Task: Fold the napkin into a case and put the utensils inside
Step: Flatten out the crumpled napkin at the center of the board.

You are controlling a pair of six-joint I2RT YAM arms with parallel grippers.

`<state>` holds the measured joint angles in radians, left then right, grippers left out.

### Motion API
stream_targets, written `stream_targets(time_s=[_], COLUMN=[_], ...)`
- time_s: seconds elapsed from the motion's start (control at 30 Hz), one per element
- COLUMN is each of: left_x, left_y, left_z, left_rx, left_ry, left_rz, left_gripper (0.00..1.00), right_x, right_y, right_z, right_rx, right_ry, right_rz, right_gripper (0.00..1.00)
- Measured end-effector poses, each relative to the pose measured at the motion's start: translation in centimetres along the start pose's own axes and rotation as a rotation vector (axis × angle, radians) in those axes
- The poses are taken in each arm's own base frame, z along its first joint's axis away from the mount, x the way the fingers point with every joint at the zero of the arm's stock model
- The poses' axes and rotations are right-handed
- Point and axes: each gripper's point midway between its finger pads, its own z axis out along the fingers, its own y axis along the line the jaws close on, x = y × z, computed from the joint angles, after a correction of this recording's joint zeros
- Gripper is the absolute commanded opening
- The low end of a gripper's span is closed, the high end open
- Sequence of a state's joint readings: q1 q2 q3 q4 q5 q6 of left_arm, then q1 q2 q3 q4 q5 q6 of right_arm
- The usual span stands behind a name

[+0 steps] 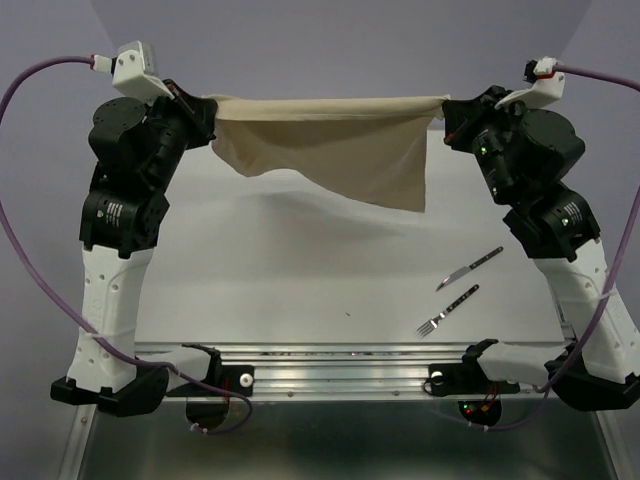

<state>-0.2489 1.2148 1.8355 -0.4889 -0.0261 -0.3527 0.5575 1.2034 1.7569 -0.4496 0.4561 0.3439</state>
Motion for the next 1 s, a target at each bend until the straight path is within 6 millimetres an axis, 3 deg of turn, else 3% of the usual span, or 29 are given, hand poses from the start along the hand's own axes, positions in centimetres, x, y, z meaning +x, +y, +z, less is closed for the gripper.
stream_targets(time_s=[0.13,0.27,0.43,0.53,0.67,0.73,0.83,1.0], left_x=[0.0,1.7,6.6,10.5,12.8,12.3,10.1,5.9], left_y=[-0.5,0.0,1.7,3.1,4.1,4.0,3.6,3.2], left_z=[-0.2,1.8,8.4,13.3,17.8,19.6,21.8,21.9], left_rx=[0.030,0.014,-0.033,-0.069,-0.080,-0.068,-0.030,0.029], left_ry=[0.003,0.052,0.177,0.275,0.329,0.319,0.257,0.159], left_rz=[0.003,0.009,0.025,0.040,0.056,0.056,0.049,0.034], left_gripper=[0.00,0.00,0.00,0.00,0.00,0.00,0.00,0.00], right_x=[-0.8,0.4,4.7,7.2,9.2,9.3,9.1,6.7], right_y=[0.1,-0.7,-2.8,-5.4,-8.3,-8.8,-9.1,-7.7], right_z=[-0.7,0.0,4.4,8.1,12.6,15.0,17.3,18.4], right_rx=[-0.013,0.032,0.150,0.220,0.270,0.266,0.254,0.195], right_ry=[-0.012,0.009,0.079,0.132,0.179,0.173,0.162,0.113], right_rz=[0.008,-0.019,-0.124,-0.166,-0.180,-0.171,-0.157,-0.124], right_gripper=[0.01,0.01,0.01,0.01,0.01,0.01,0.01,0.01])
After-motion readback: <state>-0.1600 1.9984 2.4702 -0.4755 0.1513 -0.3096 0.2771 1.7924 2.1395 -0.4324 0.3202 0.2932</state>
